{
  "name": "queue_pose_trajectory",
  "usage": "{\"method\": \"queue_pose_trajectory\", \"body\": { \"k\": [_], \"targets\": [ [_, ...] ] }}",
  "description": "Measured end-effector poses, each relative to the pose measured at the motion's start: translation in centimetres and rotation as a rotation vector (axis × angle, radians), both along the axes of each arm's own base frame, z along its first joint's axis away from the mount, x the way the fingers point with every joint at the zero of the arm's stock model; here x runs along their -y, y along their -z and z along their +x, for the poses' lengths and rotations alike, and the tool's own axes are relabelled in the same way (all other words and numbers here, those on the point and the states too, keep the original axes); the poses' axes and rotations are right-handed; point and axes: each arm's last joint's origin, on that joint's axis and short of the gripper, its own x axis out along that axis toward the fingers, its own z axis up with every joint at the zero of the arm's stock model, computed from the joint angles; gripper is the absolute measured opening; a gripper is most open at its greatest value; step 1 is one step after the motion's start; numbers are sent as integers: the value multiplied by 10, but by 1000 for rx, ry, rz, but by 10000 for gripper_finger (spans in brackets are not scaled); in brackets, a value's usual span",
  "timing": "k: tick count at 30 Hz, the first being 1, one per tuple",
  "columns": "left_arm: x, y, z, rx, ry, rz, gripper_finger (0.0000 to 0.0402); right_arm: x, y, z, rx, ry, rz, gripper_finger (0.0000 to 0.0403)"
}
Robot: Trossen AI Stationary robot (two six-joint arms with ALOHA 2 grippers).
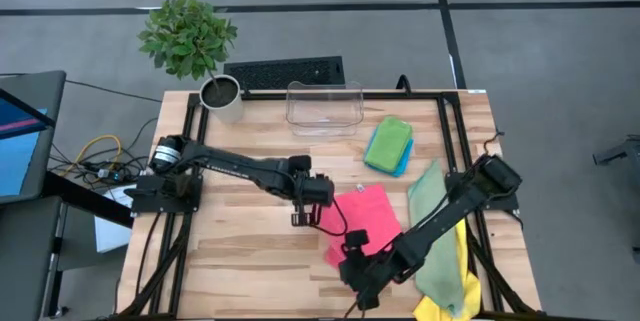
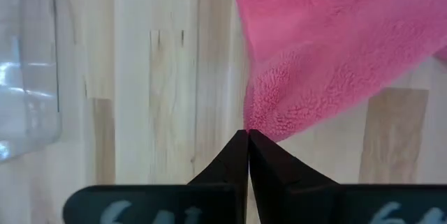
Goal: Fold microfiber towels
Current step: Fold pink microfiber towel
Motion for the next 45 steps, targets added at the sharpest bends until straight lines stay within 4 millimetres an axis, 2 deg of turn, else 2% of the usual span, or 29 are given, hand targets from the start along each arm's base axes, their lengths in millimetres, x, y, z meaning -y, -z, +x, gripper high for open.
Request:
{"method": "queue_pose_trajectory", "body": {
  "k": [4,10,13,23,29,32,35,39,43,45],
  "targets": [
    [-9,0,2,-3,5,-56,0,-1,19,12,-16,-1,-62,168],
    [-16,0,3,-15,12,-106,0,16,42,31,-42,58,-96,168],
    [-18,0,3,-19,12,-119,0,20,47,38,-32,69,-75,169],
    [-24,0,4,-14,-7,-140,0,29,49,41,-50,88,-106,169],
    [-23,0,4,-16,-11,-155,0,26,69,47,-51,95,-87,167],
    [-23,0,4,-17,-19,-158,0,27,69,47,-63,97,-77,162],
    [-23,0,4,-16,-25,-168,0,27,69,45,-75,102,-86,127],
    [-23,0,3,-17,-40,-176,0,24,66,39,-88,92,-116,23],
    [-21,-1,3,-14,-69,-196,0,14,55,27,-98,51,-126,12],
    [-19,-4,0,-11,-79,-221,0,6,35,15,-88,16,-129,8]
  ]
}}
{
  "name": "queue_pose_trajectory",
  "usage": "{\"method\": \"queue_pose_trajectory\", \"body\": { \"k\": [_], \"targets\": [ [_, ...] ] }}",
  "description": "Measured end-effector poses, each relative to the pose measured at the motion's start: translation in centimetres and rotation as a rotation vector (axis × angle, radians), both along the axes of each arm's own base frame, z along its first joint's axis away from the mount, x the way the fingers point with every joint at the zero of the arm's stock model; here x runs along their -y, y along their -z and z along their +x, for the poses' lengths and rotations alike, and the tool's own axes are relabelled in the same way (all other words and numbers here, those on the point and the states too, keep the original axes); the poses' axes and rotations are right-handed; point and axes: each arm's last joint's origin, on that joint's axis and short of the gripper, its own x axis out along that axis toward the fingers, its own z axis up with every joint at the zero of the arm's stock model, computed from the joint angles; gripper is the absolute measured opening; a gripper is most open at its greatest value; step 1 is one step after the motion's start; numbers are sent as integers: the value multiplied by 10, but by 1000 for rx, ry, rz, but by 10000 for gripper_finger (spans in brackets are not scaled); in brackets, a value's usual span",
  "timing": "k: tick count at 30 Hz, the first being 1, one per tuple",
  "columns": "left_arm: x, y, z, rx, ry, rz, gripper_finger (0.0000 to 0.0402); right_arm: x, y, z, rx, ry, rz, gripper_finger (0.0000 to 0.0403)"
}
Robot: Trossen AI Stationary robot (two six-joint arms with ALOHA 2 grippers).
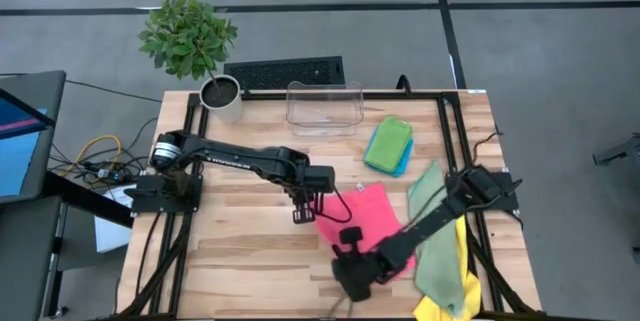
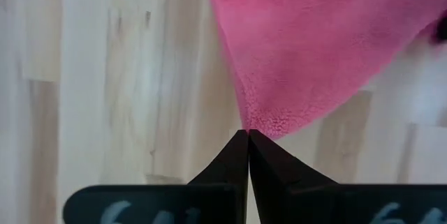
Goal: Fold microfiber towels
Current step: Fold pink microfiber towel
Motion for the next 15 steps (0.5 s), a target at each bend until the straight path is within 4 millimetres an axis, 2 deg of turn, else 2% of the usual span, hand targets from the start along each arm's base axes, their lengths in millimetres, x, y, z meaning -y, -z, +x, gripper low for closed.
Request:
{"method": "queue_pose_trajectory", "body": {
  "k": [3,5,9,12,15],
  "targets": [
    [7,-11,-7,21,-19,-23,0,-12,-44,-23,94,0,-14,7],
    [14,-20,-13,45,-28,-32,0,-17,-66,-42,149,8,-38,5],
    [32,-39,-26,101,-50,-51,0,-19,-114,-81,302,63,-73,5],
    [48,-50,-37,147,-76,-47,0,-13,-132,-98,368,117,-81,5],
    [64,-60,-48,181,-139,-63,0,-7,-142,-102,404,145,-90,5]
  ]
}}
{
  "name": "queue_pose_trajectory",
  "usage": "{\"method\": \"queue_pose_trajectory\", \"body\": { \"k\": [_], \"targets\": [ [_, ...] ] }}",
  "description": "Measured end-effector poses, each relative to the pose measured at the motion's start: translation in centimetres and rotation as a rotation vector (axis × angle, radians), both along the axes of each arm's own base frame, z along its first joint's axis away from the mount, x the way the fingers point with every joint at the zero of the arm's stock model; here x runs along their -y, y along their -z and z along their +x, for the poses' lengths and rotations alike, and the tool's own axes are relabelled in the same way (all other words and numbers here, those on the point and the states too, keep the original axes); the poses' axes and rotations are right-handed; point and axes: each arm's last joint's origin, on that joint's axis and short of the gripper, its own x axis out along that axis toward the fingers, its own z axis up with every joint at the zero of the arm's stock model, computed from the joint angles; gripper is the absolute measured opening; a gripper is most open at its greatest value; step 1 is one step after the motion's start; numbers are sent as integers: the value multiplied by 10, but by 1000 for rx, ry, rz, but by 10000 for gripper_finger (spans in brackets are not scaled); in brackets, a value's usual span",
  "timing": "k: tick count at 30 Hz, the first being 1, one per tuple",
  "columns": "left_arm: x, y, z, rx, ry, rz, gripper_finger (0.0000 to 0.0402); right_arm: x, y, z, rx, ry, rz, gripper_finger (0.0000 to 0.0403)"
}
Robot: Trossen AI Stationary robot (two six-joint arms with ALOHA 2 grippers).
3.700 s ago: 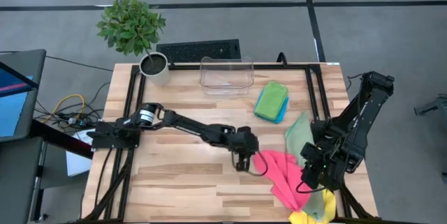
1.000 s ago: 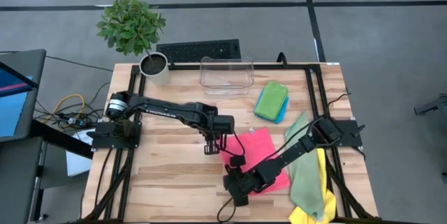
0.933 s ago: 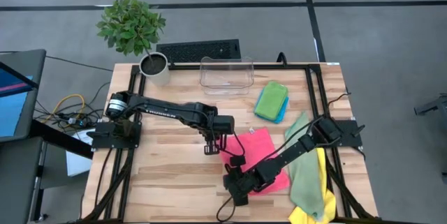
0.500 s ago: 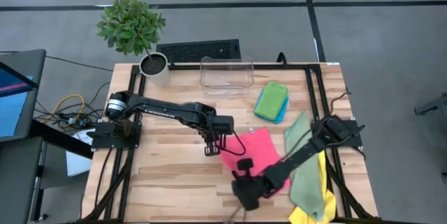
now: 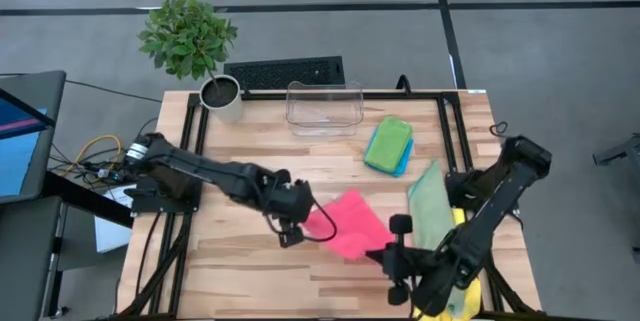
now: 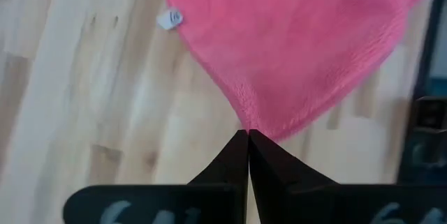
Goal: Fold microfiber towels
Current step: Fold pink microfiber towel
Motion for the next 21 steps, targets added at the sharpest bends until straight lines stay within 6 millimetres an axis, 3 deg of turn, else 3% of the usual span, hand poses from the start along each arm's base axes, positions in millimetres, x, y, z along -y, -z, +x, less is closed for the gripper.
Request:
{"method": "queue_pose_trajectory", "body": {
  "k": [5,9,15,21],
  "targets": [
    [17,-15,-17,69,-53,10,0,18,-17,0,21,0,-49,5],
    [11,-27,-27,120,-81,90,0,39,-25,2,13,49,-153,5],
    [-22,-39,-27,168,-119,248,0,79,-31,13,-55,135,-268,5],
    [-71,-39,-18,120,-170,344,0,118,-39,26,-110,184,-404,5]
  ]
}}
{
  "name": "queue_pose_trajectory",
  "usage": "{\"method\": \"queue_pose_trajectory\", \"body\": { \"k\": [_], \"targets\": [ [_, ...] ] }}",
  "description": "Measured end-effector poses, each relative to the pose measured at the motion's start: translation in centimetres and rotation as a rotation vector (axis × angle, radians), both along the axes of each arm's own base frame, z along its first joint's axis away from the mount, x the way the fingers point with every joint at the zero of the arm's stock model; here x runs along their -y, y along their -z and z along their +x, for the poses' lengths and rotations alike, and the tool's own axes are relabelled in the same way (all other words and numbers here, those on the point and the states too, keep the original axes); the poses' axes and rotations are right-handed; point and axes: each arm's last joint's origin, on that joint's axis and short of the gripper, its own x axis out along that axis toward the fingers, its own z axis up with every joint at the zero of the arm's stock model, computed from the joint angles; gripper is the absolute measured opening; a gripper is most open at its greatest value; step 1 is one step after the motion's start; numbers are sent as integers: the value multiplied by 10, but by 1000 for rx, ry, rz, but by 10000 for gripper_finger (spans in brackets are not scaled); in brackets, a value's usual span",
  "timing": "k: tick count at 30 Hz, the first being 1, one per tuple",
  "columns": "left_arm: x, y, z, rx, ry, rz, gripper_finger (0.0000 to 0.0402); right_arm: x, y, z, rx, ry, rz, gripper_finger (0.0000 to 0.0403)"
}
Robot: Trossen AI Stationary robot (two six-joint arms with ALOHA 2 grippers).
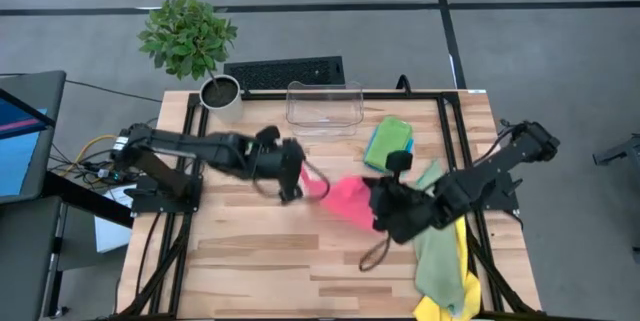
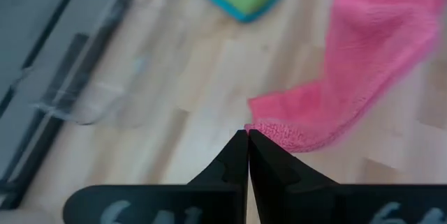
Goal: Fold microfiber towels
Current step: Fold pink microfiber towel
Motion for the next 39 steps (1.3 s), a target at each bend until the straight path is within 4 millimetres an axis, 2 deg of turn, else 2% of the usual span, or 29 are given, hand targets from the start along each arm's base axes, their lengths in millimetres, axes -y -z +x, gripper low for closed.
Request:
{"method": "queue_pose_trajectory", "body": {
  "k": [3,6,9,12,16,20,26,29,33,36,39],
  "targets": [
    [-24,-1,-3,-31,-53,17,0,18,-5,3,-20,27,-36,5],
    [-39,-7,-13,-41,-104,17,0,31,-11,3,-30,44,-59,5],
    [-45,-12,-22,-45,-151,38,0,38,-14,3,-26,54,-63,5],
    [-37,-13,-29,-39,-200,15,0,35,-15,3,-2,53,-21,5],
    [-10,-7,-31,-44,-159,-21,0,13,-6,3,-3,4,41,5],
    [21,12,-32,-46,-131,-96,0,-19,10,1,-5,-36,124,5],
    [76,42,-35,40,-47,-194,0,-76,54,-2,-31,-44,192,9],
    [94,53,-34,109,-1,-235,0,-98,81,-1,-49,-37,200,7],
    [99,66,-33,131,11,-244,0,-113,110,-1,-59,20,217,12],
    [93,79,-30,137,-12,-240,0,-116,124,2,-55,72,232,18],
    [80,90,-26,120,-34,-219,0,-114,130,0,-72,111,219,17]
  ]
}}
